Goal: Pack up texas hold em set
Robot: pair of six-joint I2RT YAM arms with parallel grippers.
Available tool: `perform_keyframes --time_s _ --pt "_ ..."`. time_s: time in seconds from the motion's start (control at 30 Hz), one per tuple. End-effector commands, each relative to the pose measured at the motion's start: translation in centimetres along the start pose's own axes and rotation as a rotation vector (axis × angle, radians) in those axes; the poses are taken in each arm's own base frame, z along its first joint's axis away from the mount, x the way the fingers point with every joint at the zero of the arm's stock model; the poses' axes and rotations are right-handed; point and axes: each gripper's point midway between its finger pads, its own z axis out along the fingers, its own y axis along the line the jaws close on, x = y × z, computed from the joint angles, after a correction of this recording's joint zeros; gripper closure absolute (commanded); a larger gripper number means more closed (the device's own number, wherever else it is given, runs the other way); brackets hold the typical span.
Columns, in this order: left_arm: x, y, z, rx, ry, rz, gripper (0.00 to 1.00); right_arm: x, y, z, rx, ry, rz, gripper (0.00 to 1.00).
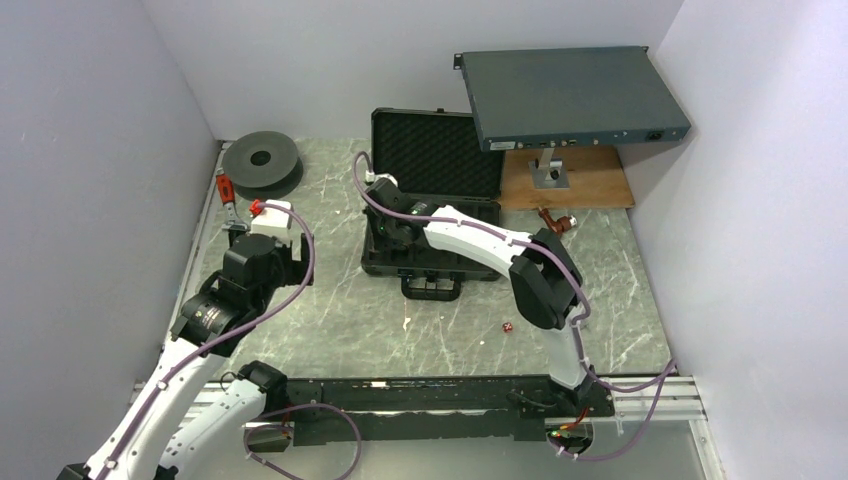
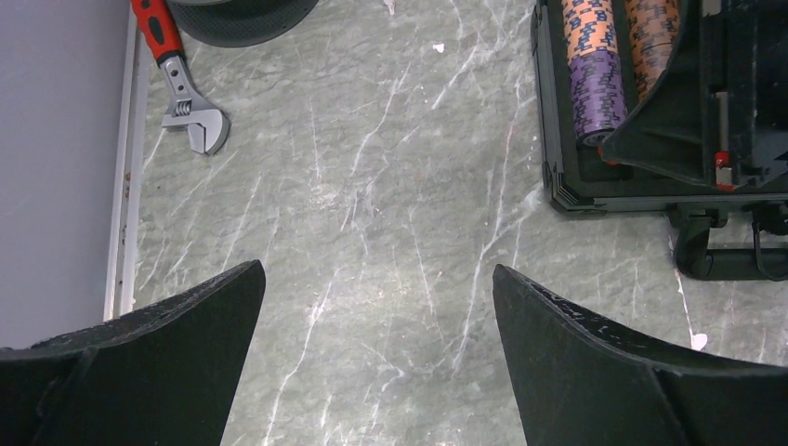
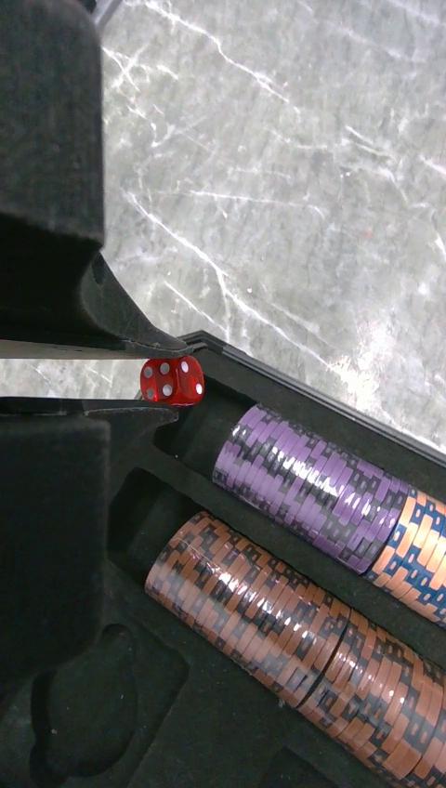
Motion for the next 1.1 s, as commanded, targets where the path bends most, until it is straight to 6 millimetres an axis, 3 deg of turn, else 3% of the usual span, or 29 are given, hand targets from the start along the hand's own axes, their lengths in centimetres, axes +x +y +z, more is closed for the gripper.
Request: perform_keyframes --time_s 0.0,0.17,0.63,0.9,1.07 --pt "-1.2 -0.1 -0.1 0.015 -0.056 -0.017 0.01 -1.0 -0.3 0.1 0.049 -0.018 0.014 1.0" --pt "-1.2 -0.1 0.1 0.021 -0.056 -0.019 0.01 -0.3 -1.3 0.8 0.103 -0.005 0.031 1.0" --pt "-1.3 0.0 0.2 0.022 -0.054 -0.028 0.01 0.6 -1.4 1.9 0.1 0.019 0.021 0.99" --pt "-1.2 0.0 0.3 0.028 -0.05 -0.029 0.01 0.8 -1.4 2.1 0.095 0.023 0.024 0.81" --pt "-1.3 0.0 0.3 0.028 -0.053 -0.033 0.01 0.6 -1.3 1.8 0.087 0.013 0.026 0.62"
